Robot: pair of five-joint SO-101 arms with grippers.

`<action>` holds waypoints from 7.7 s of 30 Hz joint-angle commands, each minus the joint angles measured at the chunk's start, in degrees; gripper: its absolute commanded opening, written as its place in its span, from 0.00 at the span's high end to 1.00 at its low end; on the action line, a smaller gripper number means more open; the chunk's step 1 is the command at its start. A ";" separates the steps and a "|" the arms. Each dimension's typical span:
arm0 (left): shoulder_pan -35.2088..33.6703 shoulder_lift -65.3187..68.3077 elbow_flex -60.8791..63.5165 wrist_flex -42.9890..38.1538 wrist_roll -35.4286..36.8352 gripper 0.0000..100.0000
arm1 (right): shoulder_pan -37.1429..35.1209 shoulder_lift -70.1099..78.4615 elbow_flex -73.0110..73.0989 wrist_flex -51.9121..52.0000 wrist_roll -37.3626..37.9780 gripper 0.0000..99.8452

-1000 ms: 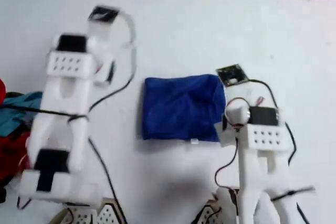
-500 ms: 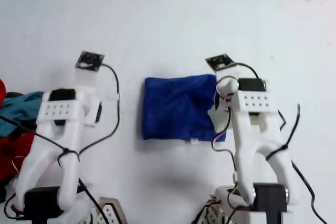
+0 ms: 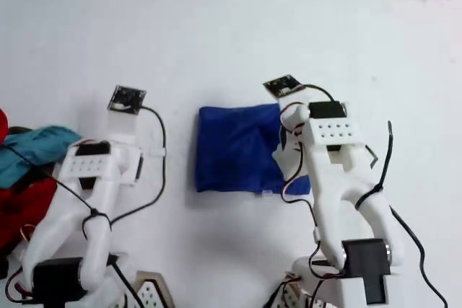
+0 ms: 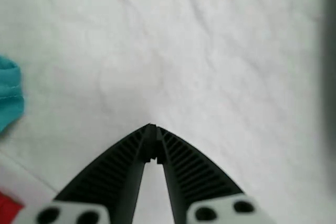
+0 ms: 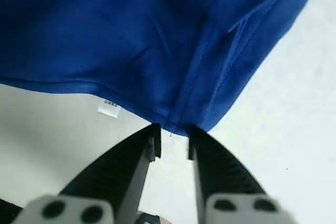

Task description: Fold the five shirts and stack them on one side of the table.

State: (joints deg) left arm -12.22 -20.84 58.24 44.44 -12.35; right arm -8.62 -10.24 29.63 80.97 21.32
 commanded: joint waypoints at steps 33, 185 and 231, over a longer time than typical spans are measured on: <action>-0.53 -1.93 3.82 -6.33 -0.35 0.97 | 0.84 -0.40 5.10 -7.43 -0.26 0.98; -1.14 -42.90 14.29 2.55 6.51 0.97 | 2.77 35.91 -19.08 -9.27 -17.32 0.74; -1.23 -42.81 18.95 2.73 6.24 0.97 | 36.35 75.30 -112.44 -9.19 17.23 0.98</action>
State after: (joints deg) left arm -13.27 -62.95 77.49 48.22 -5.67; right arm 26.81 64.04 -75.69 74.64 38.02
